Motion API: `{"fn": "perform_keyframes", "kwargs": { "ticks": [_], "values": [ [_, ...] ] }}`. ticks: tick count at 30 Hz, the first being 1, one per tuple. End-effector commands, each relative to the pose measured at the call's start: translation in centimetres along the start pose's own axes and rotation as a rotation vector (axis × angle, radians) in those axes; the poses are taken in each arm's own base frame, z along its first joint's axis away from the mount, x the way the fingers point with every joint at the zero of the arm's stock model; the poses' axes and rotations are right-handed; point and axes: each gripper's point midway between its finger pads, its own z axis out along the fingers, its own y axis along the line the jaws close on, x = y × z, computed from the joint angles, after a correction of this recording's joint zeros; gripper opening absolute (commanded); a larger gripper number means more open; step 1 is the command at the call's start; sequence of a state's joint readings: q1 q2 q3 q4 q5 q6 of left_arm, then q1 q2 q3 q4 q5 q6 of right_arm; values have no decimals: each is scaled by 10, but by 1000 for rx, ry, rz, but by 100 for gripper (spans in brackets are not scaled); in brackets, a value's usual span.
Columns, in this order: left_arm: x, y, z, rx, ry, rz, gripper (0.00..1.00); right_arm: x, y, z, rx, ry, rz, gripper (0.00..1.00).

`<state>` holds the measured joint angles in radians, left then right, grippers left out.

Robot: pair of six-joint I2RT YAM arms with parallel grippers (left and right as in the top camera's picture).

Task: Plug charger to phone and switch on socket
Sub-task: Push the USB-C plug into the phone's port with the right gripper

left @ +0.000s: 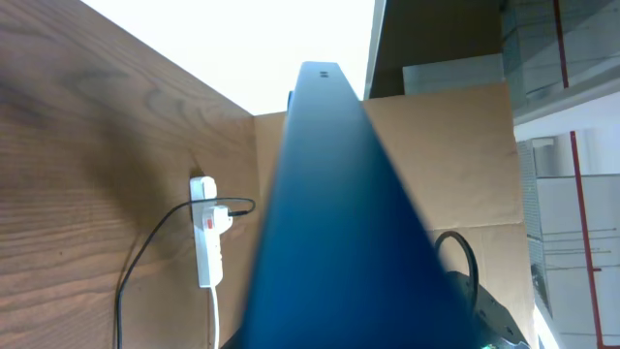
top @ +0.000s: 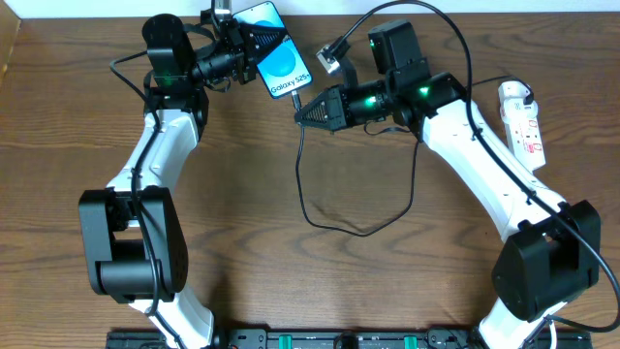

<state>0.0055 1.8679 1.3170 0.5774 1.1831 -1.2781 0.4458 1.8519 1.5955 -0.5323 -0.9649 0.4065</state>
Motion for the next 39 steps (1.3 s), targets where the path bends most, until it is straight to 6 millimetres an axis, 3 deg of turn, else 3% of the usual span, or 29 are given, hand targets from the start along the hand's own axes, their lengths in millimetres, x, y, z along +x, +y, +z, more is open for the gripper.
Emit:
{"fn": "perform_keyframes", "kwargs": {
  "ticks": [1, 33, 35, 39],
  "values": [
    [19, -29, -1, 48, 91, 102, 7, -13, 0, -13, 15, -51, -18, 1],
    [27, -31, 3, 55, 124, 105, 7, -21, 5, -16, -12, -74, -26, 1],
    [26, -30, 1, 55, 121, 105, 7, -20, 4, -16, -11, -71, -18, 4],
    [22, -29, -2, 52, 110, 105, 7, -17, 3, -16, -10, -58, 0, 24]
  ]
}}
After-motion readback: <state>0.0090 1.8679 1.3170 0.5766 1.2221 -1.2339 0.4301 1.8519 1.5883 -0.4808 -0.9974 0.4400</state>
